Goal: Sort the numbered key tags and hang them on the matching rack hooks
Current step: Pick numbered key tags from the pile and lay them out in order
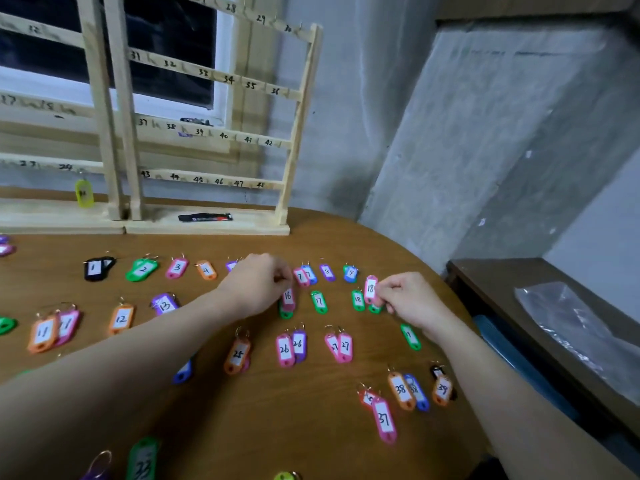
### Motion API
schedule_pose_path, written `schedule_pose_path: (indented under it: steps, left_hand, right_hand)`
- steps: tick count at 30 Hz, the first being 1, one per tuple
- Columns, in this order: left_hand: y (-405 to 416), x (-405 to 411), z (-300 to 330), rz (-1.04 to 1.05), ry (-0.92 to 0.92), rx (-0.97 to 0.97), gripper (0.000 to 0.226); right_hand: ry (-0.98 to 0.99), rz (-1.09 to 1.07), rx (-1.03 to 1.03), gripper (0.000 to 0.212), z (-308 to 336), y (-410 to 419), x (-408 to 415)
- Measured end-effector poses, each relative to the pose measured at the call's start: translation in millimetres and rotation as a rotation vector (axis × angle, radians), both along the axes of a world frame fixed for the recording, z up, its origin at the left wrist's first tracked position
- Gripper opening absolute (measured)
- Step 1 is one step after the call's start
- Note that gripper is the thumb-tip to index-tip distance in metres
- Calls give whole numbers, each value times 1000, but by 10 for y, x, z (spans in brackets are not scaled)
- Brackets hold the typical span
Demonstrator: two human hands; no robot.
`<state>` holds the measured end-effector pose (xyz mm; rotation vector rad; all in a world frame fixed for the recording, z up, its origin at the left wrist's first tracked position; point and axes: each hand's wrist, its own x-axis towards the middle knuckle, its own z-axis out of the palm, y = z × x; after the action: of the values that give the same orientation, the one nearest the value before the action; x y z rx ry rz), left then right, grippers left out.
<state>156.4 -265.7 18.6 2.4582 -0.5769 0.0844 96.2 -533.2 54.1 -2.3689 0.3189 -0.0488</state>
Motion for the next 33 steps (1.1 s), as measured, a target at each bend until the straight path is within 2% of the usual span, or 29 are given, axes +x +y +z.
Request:
schedule_pose_path:
  steps: [7, 15, 20, 26, 33]
  left_hand:
    - [4, 23, -18, -15, -172, 196, 5]
    - [229, -31, 48, -14, -280, 239, 19]
    - [638, -124, 157, 6, -274, 275, 22]
    - [1507, -278, 213, 162, -262, 281, 24]
    - [2882, -646, 81, 416, -163, 249, 25]
  right_hand:
    - [30, 42, -27, 23, -113, 69, 103]
    - [67, 62, -230, 31, -71, 172, 187]
    - [-19, 14, -289, 26, -30, 354, 236]
    - [-87, 184, -262, 24, 122, 1190, 326]
    - [-155, 424, -189, 25, 191, 2540, 459]
